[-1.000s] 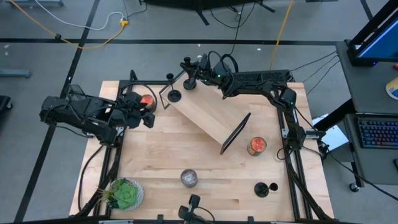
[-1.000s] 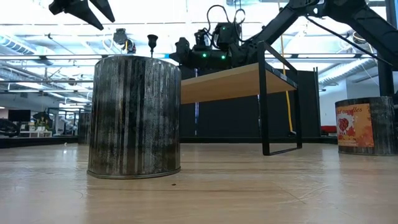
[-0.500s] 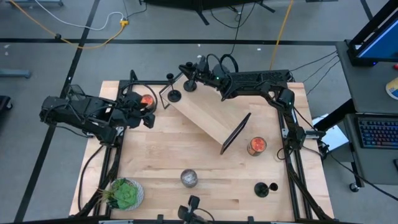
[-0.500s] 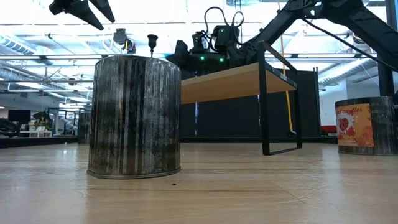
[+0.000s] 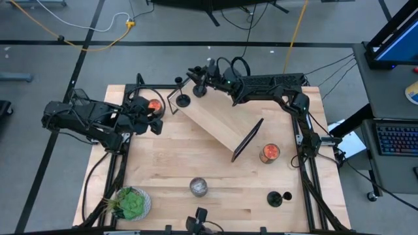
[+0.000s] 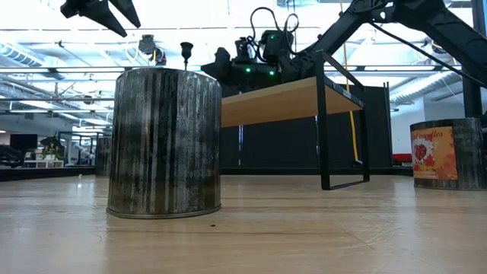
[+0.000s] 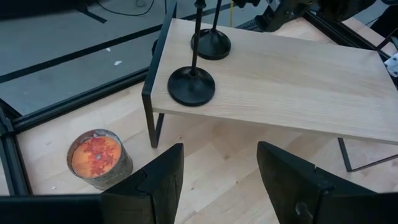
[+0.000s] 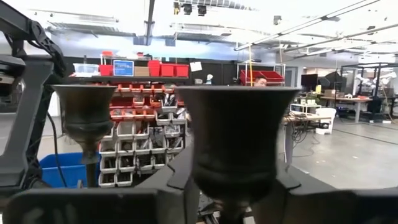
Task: Pick & Place candle stick holders
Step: Align the left black candle holder with the other black candle holder on the shelf
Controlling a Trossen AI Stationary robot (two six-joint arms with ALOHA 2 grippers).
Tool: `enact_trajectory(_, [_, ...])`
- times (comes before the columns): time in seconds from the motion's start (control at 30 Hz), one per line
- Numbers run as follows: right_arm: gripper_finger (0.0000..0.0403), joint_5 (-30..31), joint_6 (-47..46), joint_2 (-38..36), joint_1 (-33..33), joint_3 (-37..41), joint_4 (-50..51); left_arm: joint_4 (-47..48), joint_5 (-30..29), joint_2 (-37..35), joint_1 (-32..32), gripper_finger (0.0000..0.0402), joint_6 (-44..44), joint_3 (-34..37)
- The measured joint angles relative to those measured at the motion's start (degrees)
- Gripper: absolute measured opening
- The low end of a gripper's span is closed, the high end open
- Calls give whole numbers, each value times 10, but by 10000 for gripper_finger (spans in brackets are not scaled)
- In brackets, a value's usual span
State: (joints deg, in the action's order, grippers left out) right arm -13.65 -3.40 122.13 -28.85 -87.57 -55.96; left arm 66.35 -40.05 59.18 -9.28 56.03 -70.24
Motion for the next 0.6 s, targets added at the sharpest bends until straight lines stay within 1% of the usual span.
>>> enact_trajectory(0.13, [121, 0, 0, 0, 1, 0, 0, 0, 0, 0, 0, 209, -2, 0])
enact_trajectory(0.33, [132, 0, 0, 0, 1, 0, 1, 0, 0, 0, 0, 209, -4, 0])
enact_trajectory(0.6, [158, -1, 0, 0, 1, 0, 56, 0, 1, 0, 0, 209, -4, 0])
